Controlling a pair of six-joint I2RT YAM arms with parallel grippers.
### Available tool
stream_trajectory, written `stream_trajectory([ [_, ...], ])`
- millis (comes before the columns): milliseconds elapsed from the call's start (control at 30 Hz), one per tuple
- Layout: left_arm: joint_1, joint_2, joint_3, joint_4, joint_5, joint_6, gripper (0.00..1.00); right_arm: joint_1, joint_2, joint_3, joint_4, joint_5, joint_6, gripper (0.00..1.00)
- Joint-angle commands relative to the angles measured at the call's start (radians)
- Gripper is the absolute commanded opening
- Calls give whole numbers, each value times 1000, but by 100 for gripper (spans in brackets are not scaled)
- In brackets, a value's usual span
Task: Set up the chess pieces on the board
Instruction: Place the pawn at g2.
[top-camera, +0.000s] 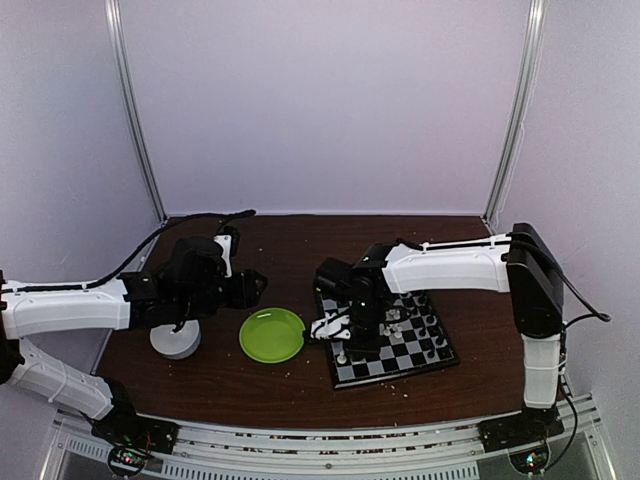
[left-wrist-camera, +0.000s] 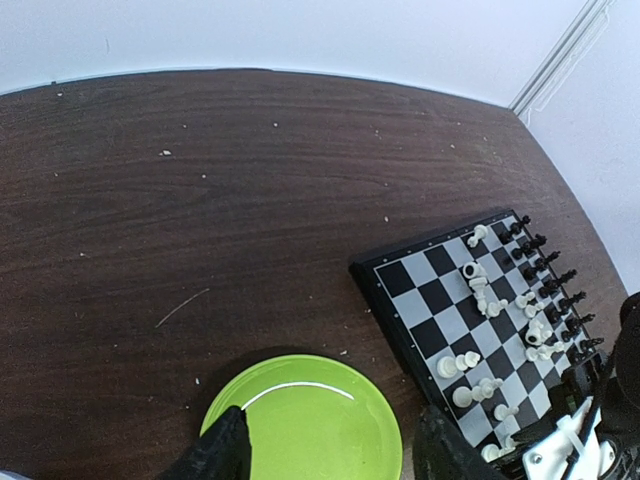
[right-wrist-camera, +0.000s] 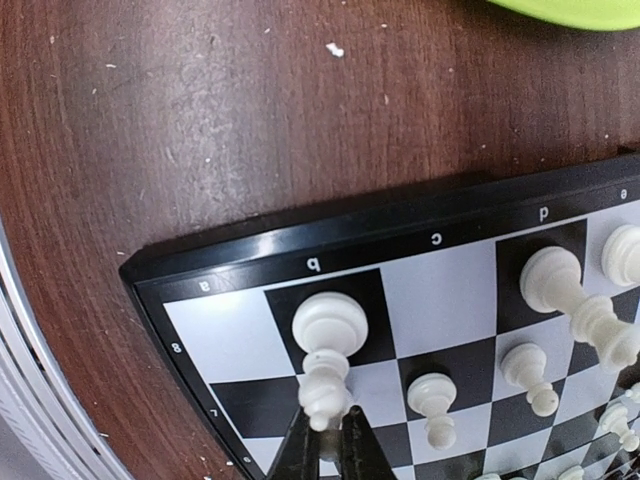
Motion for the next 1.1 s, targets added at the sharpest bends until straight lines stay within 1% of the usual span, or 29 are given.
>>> stream_trajectory([
  [0,6,-16,3,9,-1,-7,56,-3,16,2,15,40,11,8],
  [700,-5,-24,1,7,-6,-10,56,-4,23,3,10,72,25,12],
  [967,-12,-28,-5,8,-11,-14,56,-4,-5,23,-9,38,35,22],
  [1067,-15,-32,-6,6,-13,-16,56,-4,-61,49,-40,31,37,24],
])
